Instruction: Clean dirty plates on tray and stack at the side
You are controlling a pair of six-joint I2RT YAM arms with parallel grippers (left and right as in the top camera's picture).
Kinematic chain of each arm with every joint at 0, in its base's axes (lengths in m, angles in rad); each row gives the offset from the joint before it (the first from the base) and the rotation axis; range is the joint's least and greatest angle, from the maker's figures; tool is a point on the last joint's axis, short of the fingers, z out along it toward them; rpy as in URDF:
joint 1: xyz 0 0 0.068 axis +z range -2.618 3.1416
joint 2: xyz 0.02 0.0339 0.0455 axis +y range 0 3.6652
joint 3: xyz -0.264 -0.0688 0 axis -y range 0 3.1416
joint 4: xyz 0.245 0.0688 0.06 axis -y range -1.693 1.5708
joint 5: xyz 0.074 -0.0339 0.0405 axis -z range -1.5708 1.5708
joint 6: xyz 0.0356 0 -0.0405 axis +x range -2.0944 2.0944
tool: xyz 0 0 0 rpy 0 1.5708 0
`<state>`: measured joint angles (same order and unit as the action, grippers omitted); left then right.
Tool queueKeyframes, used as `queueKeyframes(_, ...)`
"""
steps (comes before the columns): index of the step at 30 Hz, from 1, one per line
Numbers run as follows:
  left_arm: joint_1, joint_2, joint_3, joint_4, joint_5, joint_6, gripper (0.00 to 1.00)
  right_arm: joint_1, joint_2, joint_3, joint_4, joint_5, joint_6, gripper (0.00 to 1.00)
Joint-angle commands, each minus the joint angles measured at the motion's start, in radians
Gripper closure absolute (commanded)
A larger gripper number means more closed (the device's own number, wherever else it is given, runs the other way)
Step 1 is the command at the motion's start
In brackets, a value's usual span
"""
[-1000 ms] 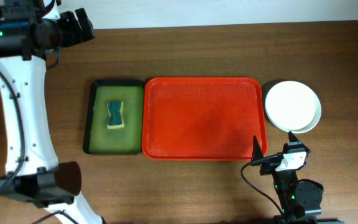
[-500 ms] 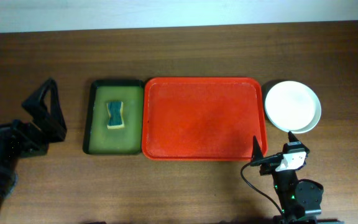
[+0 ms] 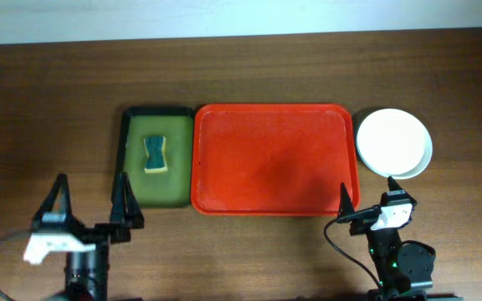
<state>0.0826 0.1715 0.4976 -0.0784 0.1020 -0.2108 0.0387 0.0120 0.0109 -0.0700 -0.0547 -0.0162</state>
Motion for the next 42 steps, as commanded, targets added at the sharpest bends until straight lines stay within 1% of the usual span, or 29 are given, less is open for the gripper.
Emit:
queueKeyframes(1,0.001,-0.105,-0.173,0.315,0.007,-0.005,0.01,-0.006,-0.008,-0.005,-0.004,-0.013,-0.003,0.01)
queueKeyframes(3,0.001,-0.161,-0.283,0.415,0.007,-0.005,0.01,-0.006,-0.008,-0.005,-0.004,-0.013,-0.003,0.01)
queueKeyframes(4,0.000,-0.166,-0.330,0.437,0.007,-0.005,0.01,-0.006,-0.008,-0.005,-0.004,-0.013,-0.003,0.01)
queueKeyframes(7,-0.010,-0.166,-0.464,0.432,0.007,-0.005,0.01,-0.006,-0.008,-0.005,-0.004,-0.013,-0.003,0.01)
queueKeyframes(8,-0.017,-0.166,-0.489,0.385,0.005,-0.005,0.01,-0.006,-0.008,-0.005,-0.004,-0.013,-0.003,0.01)
queueKeyframes(10,-0.019,-0.166,-0.488,0.243,-0.013,-0.005,0.01,-0.006,-0.008,-0.005,-0.004,-0.013,-0.003,0.01)
queueKeyframes(12,-0.040,-0.166,-0.488,0.031,-0.068,-0.005,0.01,-0.006,-0.008,-0.005,-0.004,-0.013,-0.003,0.01)
queueKeyframes(13,-0.062,-0.166,-0.489,-0.005,-0.110,0.037,0.01,-0.006,-0.008,-0.005,-0.004,-0.013,-0.003,0.01)
queueKeyframes(16,-0.085,-0.166,-0.489,-0.006,-0.106,0.182,0.01,-0.006,-0.008,-0.005,-0.004,-0.013,-0.003,0.01)
queueKeyframes(42,-0.085,-0.166,-0.489,-0.005,-0.106,0.182,0.01,0.003,-0.007,-0.005,-0.004,-0.013,-0.003,0.01)
